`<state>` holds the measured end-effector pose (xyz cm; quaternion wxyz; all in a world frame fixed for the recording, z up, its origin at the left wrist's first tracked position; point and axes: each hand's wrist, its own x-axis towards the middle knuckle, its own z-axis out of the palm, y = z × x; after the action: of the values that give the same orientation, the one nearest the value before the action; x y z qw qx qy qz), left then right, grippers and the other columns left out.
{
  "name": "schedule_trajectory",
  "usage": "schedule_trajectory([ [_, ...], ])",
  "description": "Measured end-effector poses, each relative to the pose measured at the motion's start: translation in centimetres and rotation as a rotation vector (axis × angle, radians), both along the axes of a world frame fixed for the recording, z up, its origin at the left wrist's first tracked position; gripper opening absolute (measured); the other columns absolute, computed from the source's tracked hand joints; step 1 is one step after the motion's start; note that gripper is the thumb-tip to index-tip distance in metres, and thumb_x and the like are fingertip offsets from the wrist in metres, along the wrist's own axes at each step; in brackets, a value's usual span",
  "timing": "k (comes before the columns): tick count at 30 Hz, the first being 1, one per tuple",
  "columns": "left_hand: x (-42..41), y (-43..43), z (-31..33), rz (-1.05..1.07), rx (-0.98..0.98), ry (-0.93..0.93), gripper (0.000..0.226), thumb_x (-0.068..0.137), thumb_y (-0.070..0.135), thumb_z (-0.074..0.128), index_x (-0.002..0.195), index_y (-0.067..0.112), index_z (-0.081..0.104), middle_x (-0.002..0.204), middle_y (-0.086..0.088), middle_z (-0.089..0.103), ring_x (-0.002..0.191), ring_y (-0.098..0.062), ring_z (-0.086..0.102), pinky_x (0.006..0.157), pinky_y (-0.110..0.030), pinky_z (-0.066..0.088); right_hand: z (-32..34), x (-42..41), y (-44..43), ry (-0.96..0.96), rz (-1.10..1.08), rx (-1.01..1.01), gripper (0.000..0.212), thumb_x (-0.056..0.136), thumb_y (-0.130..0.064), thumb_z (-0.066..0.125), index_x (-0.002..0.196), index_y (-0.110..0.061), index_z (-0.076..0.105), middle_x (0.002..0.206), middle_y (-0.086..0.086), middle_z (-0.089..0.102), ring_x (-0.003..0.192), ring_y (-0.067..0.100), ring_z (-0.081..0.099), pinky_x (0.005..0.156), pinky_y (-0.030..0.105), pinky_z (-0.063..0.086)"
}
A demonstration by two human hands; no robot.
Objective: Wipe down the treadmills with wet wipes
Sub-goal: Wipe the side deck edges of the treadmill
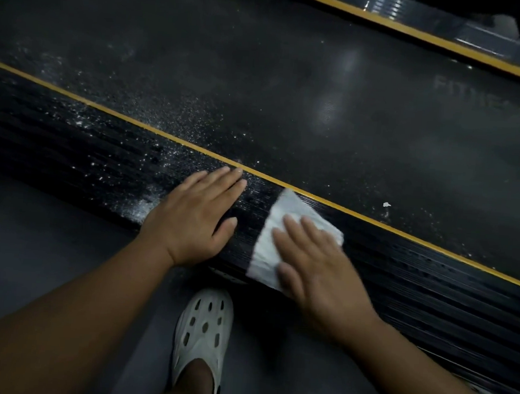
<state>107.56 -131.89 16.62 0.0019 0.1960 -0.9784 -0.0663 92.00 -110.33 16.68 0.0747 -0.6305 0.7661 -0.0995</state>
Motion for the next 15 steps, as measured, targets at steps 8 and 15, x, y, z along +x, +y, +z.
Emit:
schedule_trajectory([
  [8, 0.0, -0.1, 0.3, -0.004, 0.003, -0.003, 0.071, 0.096, 0.047, 0.029, 0.159, 0.013, 0.03, 0.167, -0.004, 0.023, 0.154, -0.02, 0.02, 0.125, -0.04, 0.014, 0.6, 2.3, -6.5, -0.07, -0.249, -0.033, 0.059, 0.1, -0.034, 0.026, 0.152, -0.009, 0.04, 0.156, 0.014, 0.04, 0.145, 0.037, 0.034, 0.117, 0.05, 0.033],
  [15, 0.2, -0.1, 0.2, -0.002, 0.02, 0.0, 0.072, 0.097, 0.049, 0.024, 0.161, 0.016, 0.025, 0.169, -0.001, 0.016, 0.156, -0.017, 0.012, 0.125, -0.036, 0.005, -0.4, 0.9, -3.0, 0.047, -0.317, 0.065, 0.066, 0.104, -0.05, 0.015, 0.159, -0.016, 0.025, 0.167, 0.01, 0.016, 0.154, 0.03, 0.012, 0.123, 0.043, 0.011],
])
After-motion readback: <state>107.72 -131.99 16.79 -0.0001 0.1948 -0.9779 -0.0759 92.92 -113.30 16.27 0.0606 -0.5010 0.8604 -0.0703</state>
